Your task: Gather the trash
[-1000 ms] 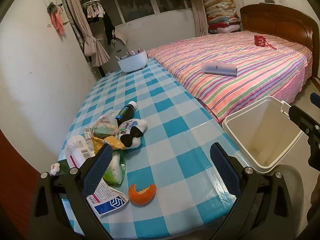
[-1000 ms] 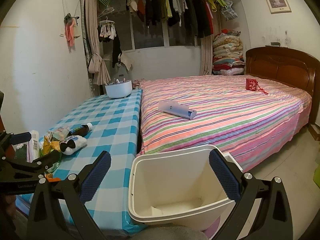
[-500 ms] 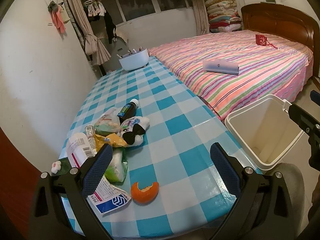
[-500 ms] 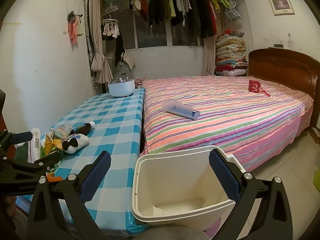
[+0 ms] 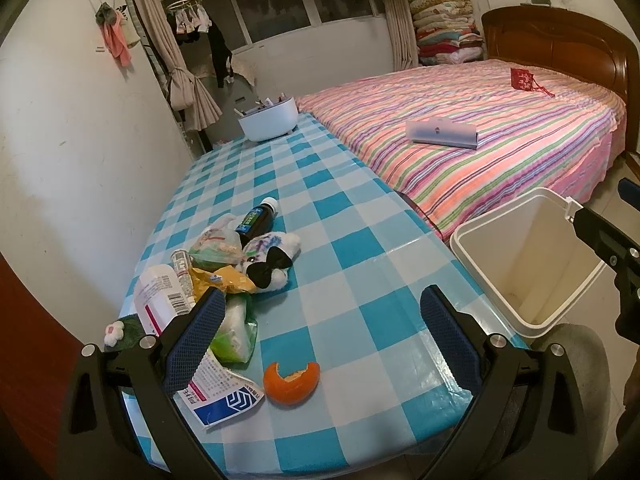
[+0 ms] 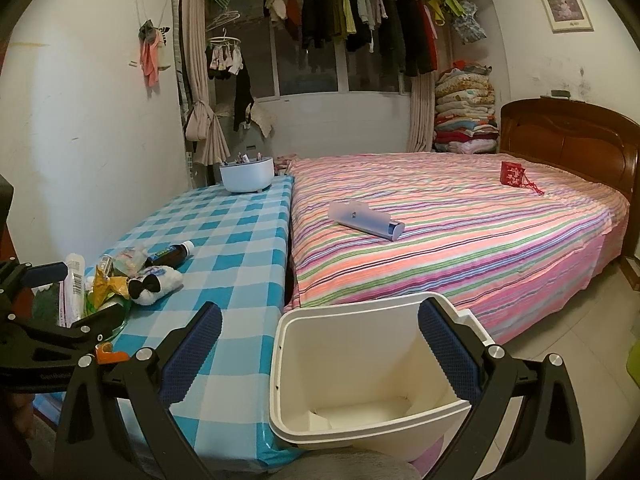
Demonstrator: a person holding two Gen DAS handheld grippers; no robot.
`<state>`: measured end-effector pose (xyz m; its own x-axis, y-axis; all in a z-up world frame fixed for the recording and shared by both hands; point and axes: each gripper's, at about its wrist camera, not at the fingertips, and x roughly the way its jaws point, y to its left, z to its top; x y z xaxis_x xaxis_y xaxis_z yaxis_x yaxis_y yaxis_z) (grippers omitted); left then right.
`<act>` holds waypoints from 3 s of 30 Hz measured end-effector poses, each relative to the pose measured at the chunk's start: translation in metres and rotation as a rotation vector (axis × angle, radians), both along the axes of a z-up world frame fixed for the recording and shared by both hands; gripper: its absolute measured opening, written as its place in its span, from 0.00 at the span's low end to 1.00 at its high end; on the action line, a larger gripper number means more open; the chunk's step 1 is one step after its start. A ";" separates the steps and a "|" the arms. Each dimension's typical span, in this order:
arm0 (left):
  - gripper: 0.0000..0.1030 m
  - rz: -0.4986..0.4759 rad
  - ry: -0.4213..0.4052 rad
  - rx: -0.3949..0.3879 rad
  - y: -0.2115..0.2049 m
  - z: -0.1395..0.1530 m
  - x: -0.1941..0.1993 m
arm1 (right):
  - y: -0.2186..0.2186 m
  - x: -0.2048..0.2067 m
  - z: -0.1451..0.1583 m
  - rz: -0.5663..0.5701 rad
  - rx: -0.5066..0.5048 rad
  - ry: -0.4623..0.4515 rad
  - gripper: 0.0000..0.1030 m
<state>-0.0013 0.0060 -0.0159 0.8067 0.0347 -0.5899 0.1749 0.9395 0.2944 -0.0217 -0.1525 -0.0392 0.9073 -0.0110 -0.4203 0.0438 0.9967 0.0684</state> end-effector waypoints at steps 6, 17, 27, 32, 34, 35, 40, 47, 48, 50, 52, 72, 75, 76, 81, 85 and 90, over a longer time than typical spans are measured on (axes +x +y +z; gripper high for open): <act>0.94 0.001 0.000 -0.002 0.001 0.001 0.000 | 0.002 0.000 0.000 0.000 -0.002 -0.002 0.93; 0.94 0.001 -0.001 0.002 0.002 0.000 -0.004 | 0.010 0.000 0.000 0.007 -0.008 -0.005 0.93; 0.94 0.006 -0.005 -0.005 0.006 0.001 -0.005 | 0.014 -0.001 0.001 0.012 -0.012 -0.008 0.93; 0.94 0.019 -0.010 -0.017 0.013 0.003 -0.005 | 0.019 -0.001 0.003 0.028 -0.020 -0.014 0.93; 0.94 0.025 -0.010 -0.024 0.017 0.004 -0.005 | 0.022 0.000 0.003 0.041 -0.024 -0.013 0.93; 0.94 0.031 -0.010 -0.027 0.020 0.004 -0.005 | 0.024 0.000 0.004 0.047 -0.025 -0.012 0.93; 0.94 0.059 -0.010 -0.045 0.033 0.004 -0.007 | 0.039 0.003 0.005 0.099 -0.037 -0.015 0.93; 0.94 0.122 -0.004 -0.079 0.062 0.001 -0.007 | 0.061 0.007 0.004 0.177 -0.048 -0.015 0.93; 0.94 0.136 0.002 -0.086 0.067 0.000 -0.007 | 0.064 0.008 0.004 0.187 -0.049 -0.014 0.93; 0.94 0.156 0.004 -0.099 0.077 -0.002 -0.007 | 0.071 0.010 0.004 0.213 -0.046 -0.013 0.93; 0.94 0.181 0.001 -0.108 0.088 -0.003 -0.009 | 0.077 0.012 0.004 0.241 -0.043 -0.016 0.93; 0.94 0.421 0.099 -0.387 0.227 -0.031 -0.025 | 0.173 0.049 -0.023 0.768 -0.041 0.088 0.93; 0.94 0.411 0.119 -0.392 0.227 -0.037 -0.025 | 0.187 0.056 -0.030 0.872 -0.111 0.117 0.93; 0.94 0.412 0.125 -0.392 0.226 -0.040 -0.024 | 0.192 0.060 -0.034 0.916 -0.136 0.134 0.93; 0.94 0.413 0.147 -0.396 0.223 -0.045 -0.018 | 0.202 0.078 -0.052 1.026 -0.174 0.221 0.93; 0.94 0.407 0.158 -0.395 0.219 -0.047 -0.011 | 0.206 0.088 -0.066 1.080 -0.168 0.297 0.92; 0.94 0.401 0.166 -0.385 0.214 -0.049 -0.003 | 0.216 0.093 -0.074 1.143 -0.175 0.370 0.71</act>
